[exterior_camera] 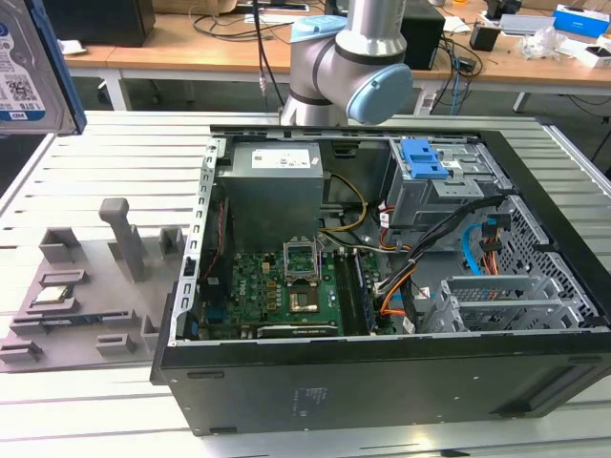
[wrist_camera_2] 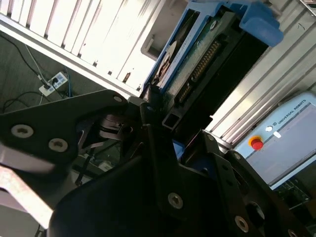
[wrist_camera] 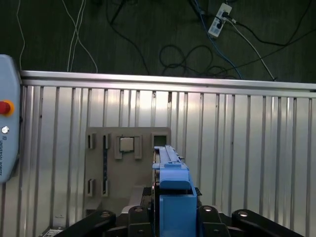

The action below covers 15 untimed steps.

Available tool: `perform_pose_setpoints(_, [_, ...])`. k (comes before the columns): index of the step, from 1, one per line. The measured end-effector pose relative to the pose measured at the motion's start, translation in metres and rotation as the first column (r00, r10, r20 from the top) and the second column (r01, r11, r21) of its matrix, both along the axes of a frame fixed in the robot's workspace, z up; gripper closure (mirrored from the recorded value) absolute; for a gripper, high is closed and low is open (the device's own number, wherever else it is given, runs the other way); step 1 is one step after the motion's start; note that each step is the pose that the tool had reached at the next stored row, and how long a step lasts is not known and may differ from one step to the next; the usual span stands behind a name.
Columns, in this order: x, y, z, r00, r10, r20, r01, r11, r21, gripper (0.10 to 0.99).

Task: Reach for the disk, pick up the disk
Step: 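Pick up the disk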

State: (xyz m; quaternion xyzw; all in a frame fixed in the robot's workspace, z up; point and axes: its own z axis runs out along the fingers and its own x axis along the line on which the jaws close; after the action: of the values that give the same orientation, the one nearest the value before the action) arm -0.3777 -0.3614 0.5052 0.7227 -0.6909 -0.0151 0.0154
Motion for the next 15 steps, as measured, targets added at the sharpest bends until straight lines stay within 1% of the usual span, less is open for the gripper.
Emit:
perform_pose_setpoints(1, [0.0001, 0.0, 0.006, 1.0, 0.0, -0.0002, 0.0, 1.0, 0.0, 0.722])
perform_pose_setpoints(7, [0.0003, 0.0001, 0.0199, 1.0, 0.0, -0.0008, 0.0, 1.0, 0.0, 0.722])
perform_pose_setpoints(11, [0.0005, 0.0002, 0.0309, 1.0, 0.0, -0.0013, 0.0, 1.0, 0.0, 0.722])
perform_pose_setpoints(13, [0.0005, 0.0002, 0.035, 1.0, 0.0, -0.0015, 0.0, 1.0, 0.0, 0.722])
perform_pose_setpoints(14, [0.0006, 0.0002, 0.0386, 1.0, 0.0, -0.0017, 0.0, 1.0, 0.0, 0.722])
perform_pose_setpoints(15, [0.0009, 0.0003, 0.0473, 1.0, 0.0, -0.0024, 0.0, 1.0, 0.0, 0.722])
